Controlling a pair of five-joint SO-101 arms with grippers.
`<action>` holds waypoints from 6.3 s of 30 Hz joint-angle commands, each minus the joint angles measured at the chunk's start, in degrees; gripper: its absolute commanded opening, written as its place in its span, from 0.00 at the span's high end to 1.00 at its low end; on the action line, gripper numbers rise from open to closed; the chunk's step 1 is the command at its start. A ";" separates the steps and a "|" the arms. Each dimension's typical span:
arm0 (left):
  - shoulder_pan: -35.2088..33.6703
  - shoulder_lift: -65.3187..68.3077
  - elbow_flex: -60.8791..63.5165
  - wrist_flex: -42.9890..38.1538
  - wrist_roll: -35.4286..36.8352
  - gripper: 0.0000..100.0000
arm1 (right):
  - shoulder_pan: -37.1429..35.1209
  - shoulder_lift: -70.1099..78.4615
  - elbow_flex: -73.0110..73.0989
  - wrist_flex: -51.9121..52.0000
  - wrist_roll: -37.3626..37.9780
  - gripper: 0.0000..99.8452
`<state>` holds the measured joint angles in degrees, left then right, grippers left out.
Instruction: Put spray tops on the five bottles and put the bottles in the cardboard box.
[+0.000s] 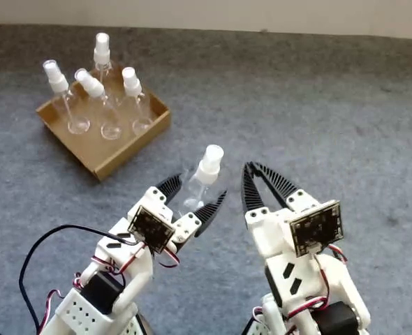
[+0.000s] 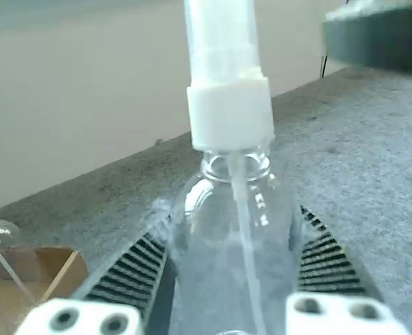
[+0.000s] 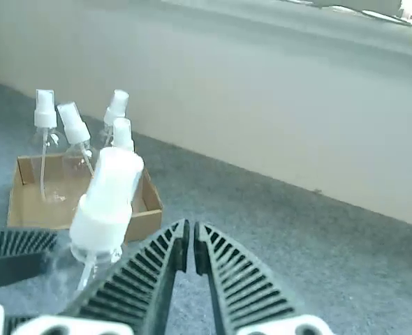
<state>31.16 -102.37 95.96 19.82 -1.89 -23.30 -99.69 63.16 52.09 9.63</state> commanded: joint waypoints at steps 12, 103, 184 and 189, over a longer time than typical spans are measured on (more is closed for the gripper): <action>-9.80 0.48 -8.13 -7.65 -0.18 0.97 | -0.66 -5.58 7.16 -0.04 0.09 1.00; -4.44 36.18 -25.19 -14.86 20.22 0.98 | -7.34 -5.41 40.22 -28.18 0.44 1.00; -43.56 36.97 -27.21 0.44 -1.23 0.97 | -6.99 -5.23 40.22 -23.16 0.44 1.00; -44.00 49.98 -33.63 -0.35 -1.05 0.97 | -6.99 -5.23 40.22 -23.16 0.44 1.00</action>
<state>-12.09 -61.32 69.67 20.18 -2.42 -31.03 -104.62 95.69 28.53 9.71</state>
